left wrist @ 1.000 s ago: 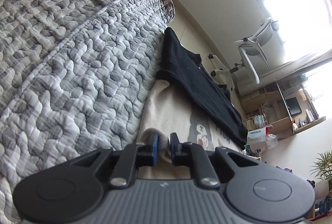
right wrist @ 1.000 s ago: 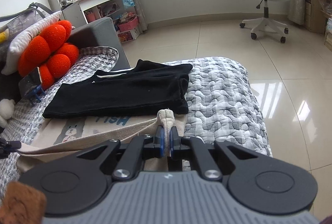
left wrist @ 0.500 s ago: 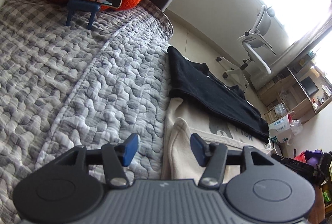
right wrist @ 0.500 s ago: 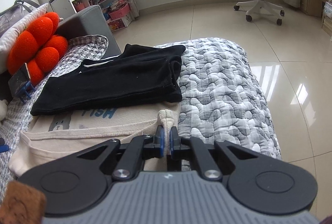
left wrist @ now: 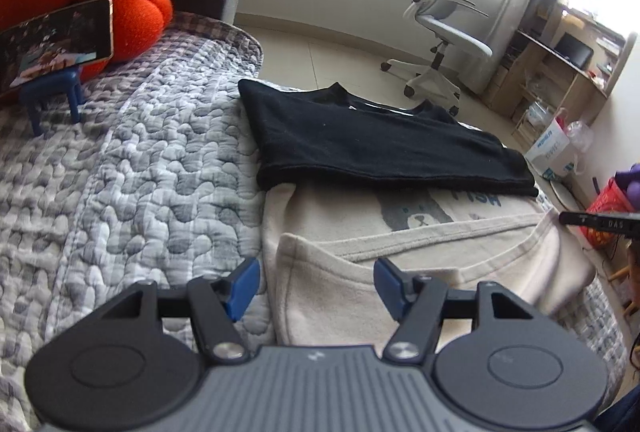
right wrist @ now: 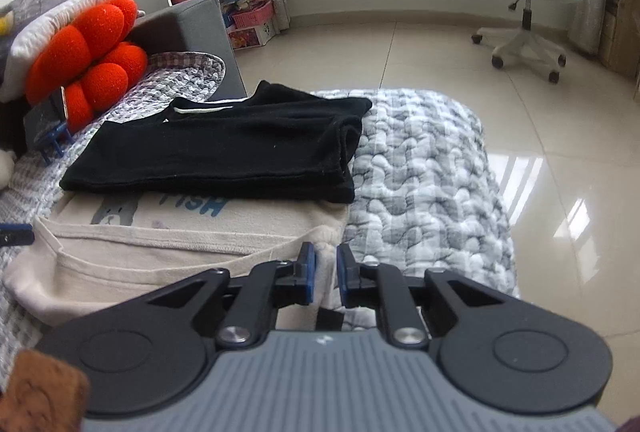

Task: Fold clothes

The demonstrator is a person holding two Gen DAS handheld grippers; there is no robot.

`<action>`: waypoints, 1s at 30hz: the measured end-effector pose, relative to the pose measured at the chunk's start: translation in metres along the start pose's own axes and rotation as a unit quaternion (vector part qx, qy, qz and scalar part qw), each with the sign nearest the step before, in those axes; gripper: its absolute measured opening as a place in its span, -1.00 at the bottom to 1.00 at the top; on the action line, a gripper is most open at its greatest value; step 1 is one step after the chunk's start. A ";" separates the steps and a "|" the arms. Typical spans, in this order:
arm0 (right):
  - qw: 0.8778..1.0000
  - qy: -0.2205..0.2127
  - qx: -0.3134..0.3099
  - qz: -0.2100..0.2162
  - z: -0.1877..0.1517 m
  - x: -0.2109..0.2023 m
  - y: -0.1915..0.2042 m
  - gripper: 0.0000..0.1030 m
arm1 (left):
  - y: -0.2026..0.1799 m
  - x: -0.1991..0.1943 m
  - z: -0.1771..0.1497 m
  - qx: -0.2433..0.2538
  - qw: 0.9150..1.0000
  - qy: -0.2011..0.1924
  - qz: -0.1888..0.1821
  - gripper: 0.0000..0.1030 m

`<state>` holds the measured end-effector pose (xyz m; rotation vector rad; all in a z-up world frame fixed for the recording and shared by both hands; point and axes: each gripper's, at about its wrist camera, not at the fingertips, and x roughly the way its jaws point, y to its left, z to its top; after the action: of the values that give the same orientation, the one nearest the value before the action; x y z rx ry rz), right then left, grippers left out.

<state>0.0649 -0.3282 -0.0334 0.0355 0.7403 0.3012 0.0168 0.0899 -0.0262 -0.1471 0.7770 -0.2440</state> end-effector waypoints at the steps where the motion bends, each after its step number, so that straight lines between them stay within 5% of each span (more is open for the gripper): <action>1: 1.000 -0.010 -0.014 0.001 0.000 -0.003 0.002 -0.66 | -0.002 0.002 0.000 0.009 1.000 0.003 0.001 0.23; 4: 0.998 -0.012 -0.062 0.025 -0.001 -0.002 0.012 -0.23 | -0.006 0.008 -0.001 0.021 1.000 0.015 0.004 0.22; 9: 0.982 -0.004 -0.172 0.077 -0.006 0.009 0.057 -0.23 | 0.000 0.007 0.000 0.002 1.000 0.012 -0.013 0.16; 13: 0.958 0.007 -0.256 0.133 -0.010 0.019 0.102 -0.23 | 0.003 0.007 0.000 -0.006 1.000 0.012 -0.024 -0.18; 22: 0.927 0.039 -0.308 0.210 -0.007 0.047 0.157 -0.21 | 0.015 0.005 0.000 -0.035 0.998 0.015 -0.057 -0.40; 26: 0.926 0.053 -0.310 0.211 -0.007 0.059 0.164 -0.19 | 0.021 0.005 0.000 -0.051 0.996 0.017 -0.071 -0.38; 27: 0.926 0.056 -0.307 0.212 -0.005 0.059 0.164 -0.22 | 0.023 0.005 0.000 -0.056 0.996 0.018 -0.074 -0.37; 29: 0.921 0.054 -0.320 0.215 -0.007 0.053 0.166 -0.83 | 0.025 0.004 0.001 -0.063 0.995 0.015 -0.079 -0.37; 30: 0.919 0.053 -0.326 0.216 -0.008 0.051 0.168 -0.85 | 0.026 0.003 0.001 -0.066 0.994 0.014 -0.082 -0.37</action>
<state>0.0518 -0.1540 -0.0494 -0.4595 0.7038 0.9699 0.0242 0.1140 -0.0329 -0.3331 0.8103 -0.3505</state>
